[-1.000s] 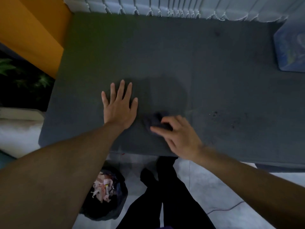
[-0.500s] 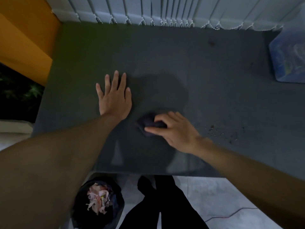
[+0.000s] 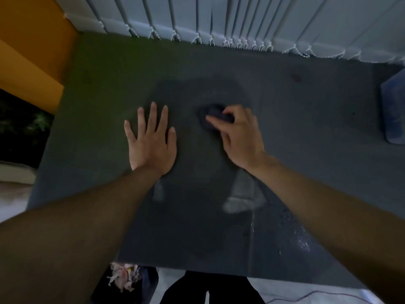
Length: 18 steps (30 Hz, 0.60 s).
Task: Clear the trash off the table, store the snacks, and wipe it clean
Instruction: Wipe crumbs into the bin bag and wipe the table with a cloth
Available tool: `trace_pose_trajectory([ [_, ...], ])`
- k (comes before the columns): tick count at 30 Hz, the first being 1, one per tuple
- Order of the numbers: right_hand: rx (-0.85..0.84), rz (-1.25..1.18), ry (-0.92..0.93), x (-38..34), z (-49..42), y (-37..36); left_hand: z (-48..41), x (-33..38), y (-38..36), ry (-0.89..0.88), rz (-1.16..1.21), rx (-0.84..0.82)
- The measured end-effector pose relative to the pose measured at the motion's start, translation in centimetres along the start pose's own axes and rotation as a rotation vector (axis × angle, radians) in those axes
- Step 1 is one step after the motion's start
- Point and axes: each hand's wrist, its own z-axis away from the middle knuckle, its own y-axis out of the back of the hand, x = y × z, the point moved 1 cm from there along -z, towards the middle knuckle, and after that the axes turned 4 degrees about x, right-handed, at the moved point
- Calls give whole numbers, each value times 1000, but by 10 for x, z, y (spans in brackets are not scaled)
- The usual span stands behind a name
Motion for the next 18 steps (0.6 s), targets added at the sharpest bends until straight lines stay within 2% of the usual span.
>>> trace_pose_trajectory([
  [2,57,-13,-119,-4,-18,-8,0,1,0,4,3,-6],
  [6,-99,-81,250,-15,-18,-17,0,3,2,6,-5,6],
  [8,-104,-65,301,-5,-37,-18,-1,3,2,7,-6,3],
  [10,-45,6,208,8,-71,-24,-2,3,3,7,-6,4],
  [13,30,60,-131,17,-125,-34,-1,1,2,-9,-10,12],
  [15,33,37,-205,9,-140,-42,-2,1,2,-10,-9,10],
  [16,16,17,-134,1,-138,-45,-3,1,2,-10,-9,9],
  [18,-65,-17,130,-12,-127,-51,-4,0,2,-2,-9,6],
])
